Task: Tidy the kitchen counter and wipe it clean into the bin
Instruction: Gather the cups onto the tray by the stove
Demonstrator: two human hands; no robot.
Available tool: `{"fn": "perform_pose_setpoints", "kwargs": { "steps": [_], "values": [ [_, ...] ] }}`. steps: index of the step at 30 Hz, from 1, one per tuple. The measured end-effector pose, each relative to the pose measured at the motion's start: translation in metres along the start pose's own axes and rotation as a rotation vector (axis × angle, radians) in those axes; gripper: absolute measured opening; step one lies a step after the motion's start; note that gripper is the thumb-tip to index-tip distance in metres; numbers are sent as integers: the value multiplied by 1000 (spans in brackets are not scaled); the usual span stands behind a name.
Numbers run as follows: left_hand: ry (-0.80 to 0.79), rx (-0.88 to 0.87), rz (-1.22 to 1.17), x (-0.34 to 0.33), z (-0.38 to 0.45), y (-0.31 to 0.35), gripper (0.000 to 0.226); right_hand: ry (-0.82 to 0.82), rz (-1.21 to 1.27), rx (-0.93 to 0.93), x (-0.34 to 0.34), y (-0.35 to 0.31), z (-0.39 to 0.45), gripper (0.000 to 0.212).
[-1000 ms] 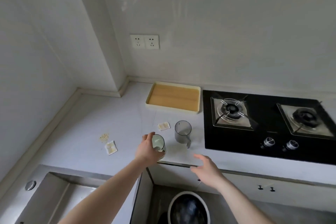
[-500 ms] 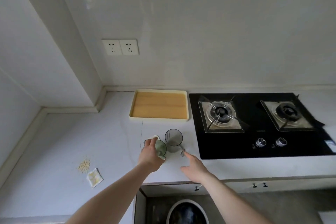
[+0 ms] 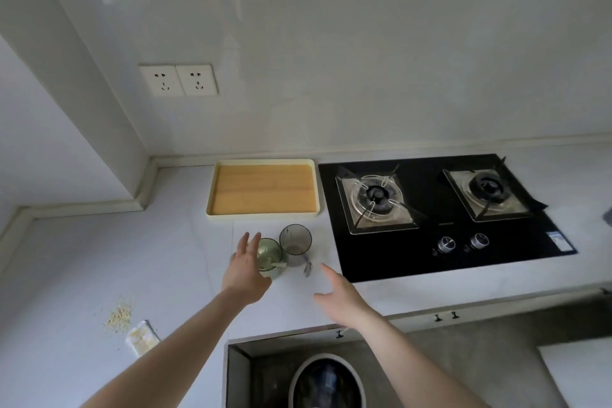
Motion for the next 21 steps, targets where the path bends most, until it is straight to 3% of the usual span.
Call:
{"fn": "perform_pose_setpoints", "kwargs": {
  "steps": [6,10,16,21],
  "values": [
    [230,-167,-97,35,-59,36,78,86,119,15,39,36,-55,67],
    [328,-309,-126,46,-78,97,63,148,198,30,77,65,-85,65],
    [285,-485,-168,26,-72,217,52,248,273,128,144,95,-129,60],
    [210,-602,-136,-33,-87,330,46,338,295,185,220,170,-177,60]
  ]
}}
Point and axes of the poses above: each hand's wrist, its own z-axis towards the middle knuckle, its own x-axis out of the back of the hand, y = z × x, the point moved 8 cm from there along z, towards the middle knuckle, and after that the axes turned 12 degrees about -x, right-handed, at the moved point
